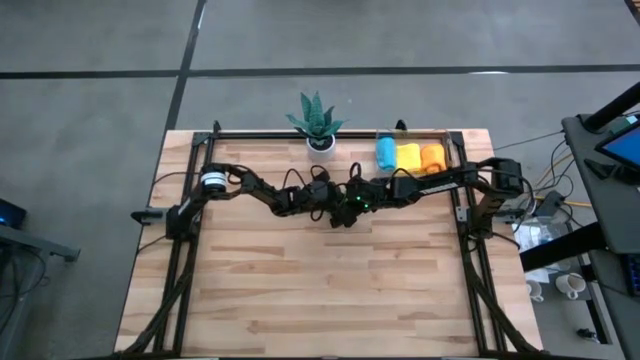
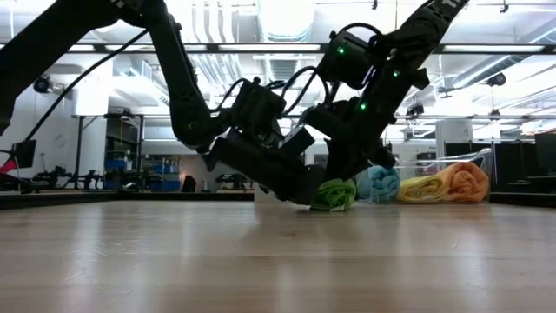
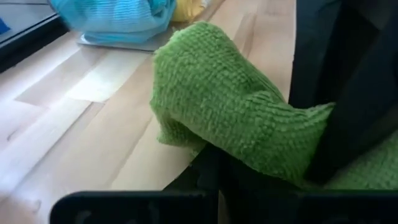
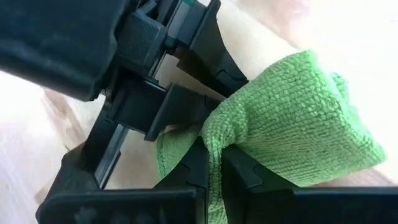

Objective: Roll microfiber towels into tight, uniform cylinder then place into a basket
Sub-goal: Roll the green microfiber cloth

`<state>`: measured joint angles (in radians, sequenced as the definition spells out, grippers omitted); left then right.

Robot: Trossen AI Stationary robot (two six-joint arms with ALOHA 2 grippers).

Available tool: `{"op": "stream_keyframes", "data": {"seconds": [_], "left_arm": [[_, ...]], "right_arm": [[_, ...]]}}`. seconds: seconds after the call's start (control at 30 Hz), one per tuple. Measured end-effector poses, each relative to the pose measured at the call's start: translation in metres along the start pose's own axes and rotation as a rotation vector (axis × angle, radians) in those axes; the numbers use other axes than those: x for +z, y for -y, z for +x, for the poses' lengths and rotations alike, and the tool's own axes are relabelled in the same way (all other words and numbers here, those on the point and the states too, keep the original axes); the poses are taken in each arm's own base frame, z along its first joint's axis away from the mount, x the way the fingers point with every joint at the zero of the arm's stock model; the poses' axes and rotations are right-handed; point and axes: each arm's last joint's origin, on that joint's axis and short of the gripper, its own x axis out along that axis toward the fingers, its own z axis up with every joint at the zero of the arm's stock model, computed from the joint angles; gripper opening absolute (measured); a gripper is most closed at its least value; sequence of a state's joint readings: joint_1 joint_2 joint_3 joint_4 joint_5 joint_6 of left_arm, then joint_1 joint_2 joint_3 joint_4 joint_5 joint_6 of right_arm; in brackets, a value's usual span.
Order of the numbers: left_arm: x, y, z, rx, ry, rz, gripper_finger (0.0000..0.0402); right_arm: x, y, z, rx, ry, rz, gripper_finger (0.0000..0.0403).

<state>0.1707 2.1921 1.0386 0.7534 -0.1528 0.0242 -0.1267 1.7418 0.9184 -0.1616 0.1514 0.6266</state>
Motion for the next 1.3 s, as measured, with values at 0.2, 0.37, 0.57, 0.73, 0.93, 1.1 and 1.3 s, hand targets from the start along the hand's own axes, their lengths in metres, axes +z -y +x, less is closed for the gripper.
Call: {"op": "stream_keyframes", "data": {"seconds": [0.2, 0.37, 0.57, 0.73, 0.93, 1.1, 1.3], "left_arm": [[-0.010, 0.021, 0.008, -0.027, 0.105, -0.163, 0.0000], [-0.012, 0.031, 0.009, 0.023, 0.125, -0.199, 0.0000], [-0.007, 0.028, -0.004, 0.035, 0.075, -0.080, 0.0000], [-0.004, 0.027, -0.014, 0.028, 0.018, 0.009, 0.0000], [-0.004, 0.025, -0.027, 0.024, -0.014, 0.072, 0.0000], [-0.006, 0.021, -0.038, 0.038, -0.062, 0.116, 0.0000], [-0.009, 0.021, -0.042, -0.003, -0.058, 0.105, 0.0000]], "right_arm": [[0.001, 0.000, -0.009, -0.005, -0.029, -0.029, 0.0013], [0.000, 0.001, -0.011, -0.019, -0.054, -0.045, 0.0013], [0.001, 0.000, -0.010, -0.009, -0.040, -0.067, 0.0013], [0.001, 0.001, -0.010, -0.007, -0.041, -0.088, 0.0013], [0.001, 0.001, -0.010, -0.010, -0.045, -0.095, 0.0013], [0.000, 0.001, -0.010, -0.012, -0.048, -0.103, 0.0013], [0.000, 0.001, -0.009, -0.010, -0.049, -0.106, 0.0013]]}}
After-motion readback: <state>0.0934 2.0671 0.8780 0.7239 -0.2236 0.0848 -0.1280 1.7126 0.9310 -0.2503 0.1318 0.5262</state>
